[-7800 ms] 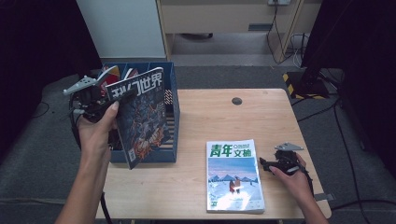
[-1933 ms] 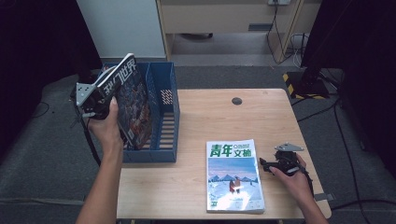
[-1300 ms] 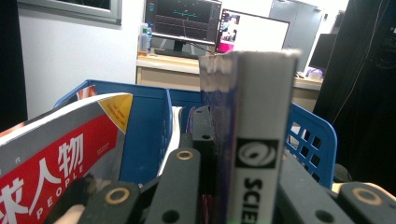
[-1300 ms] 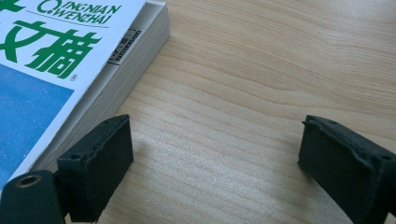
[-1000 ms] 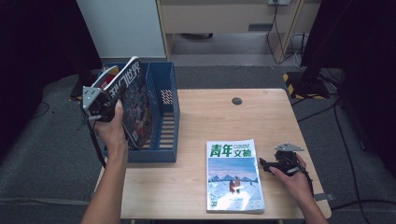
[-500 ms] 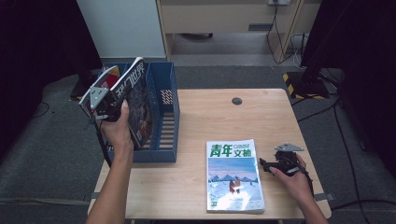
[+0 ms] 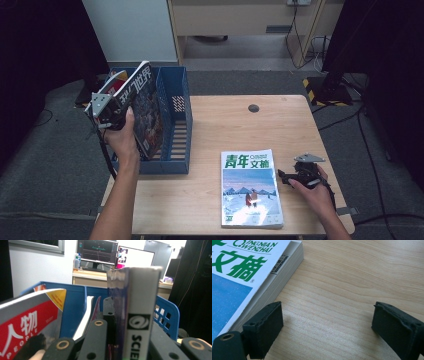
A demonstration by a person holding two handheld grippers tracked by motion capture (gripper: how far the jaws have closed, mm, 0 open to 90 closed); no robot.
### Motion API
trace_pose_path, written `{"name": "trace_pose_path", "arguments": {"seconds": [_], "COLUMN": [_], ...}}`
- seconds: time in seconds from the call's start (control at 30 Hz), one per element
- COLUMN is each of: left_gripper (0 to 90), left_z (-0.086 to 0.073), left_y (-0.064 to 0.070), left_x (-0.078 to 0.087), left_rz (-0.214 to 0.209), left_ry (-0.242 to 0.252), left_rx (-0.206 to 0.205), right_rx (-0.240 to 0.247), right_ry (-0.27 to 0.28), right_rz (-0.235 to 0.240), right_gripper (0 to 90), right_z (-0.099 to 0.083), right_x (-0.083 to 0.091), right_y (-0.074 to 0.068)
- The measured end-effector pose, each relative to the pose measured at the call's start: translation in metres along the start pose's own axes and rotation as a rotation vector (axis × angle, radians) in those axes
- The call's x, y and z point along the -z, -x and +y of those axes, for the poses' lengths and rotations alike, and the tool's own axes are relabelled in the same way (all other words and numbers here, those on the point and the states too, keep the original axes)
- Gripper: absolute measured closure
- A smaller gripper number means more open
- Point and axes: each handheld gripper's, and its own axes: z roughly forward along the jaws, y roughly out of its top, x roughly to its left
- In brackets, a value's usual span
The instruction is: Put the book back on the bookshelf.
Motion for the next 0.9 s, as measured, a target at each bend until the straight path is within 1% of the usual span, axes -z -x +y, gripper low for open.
{"name": "trace_pose_path", "arguments": {"seconds": [0.03,0.1,0.2,0.43,0.6,0.77,0.9], "left_gripper": [82.0,82.0,81.9,82.0,82.0,81.9,81.9], "left_z": [0.001,0.003,0.002,-0.01,-0.013,-0.015,-0.015], "left_y": [0.0,0.0,0.002,0.003,0.002,0.004,0.006], "left_x": [0.0,0.001,-0.001,-0.006,-0.006,-0.006,-0.005], "left_rz": [0.0,0.006,0.006,0.013,0.015,0.017,0.018], "left_ry": [0.002,0.005,0.003,-0.012,-0.01,-0.009,-0.007], "left_rx": [-0.001,-0.016,-0.028,-0.021,-0.017,-0.037,-0.035], "right_rx": [0.0,0.0,-0.002,-0.002,-0.003,-0.001,-0.003], "right_ry": [0.0,0.0,0.0,0.0,0.0,0.0,0.001], "right_rz": [0.0,0.0,-0.001,-0.001,-0.001,-0.001,-0.002], "right_gripper": [10.1,10.1,10.1,10.1,10.1,10.1,10.1], "right_z": [0.0,0.0,0.0,0.0,0.0,0.0,0.0], "right_x": [0.0,0.0,0.0,0.0,0.0,0.0,0.0], "right_y": [0.0,0.0,0.0,0.0,0.0,0.0,-0.001]}}
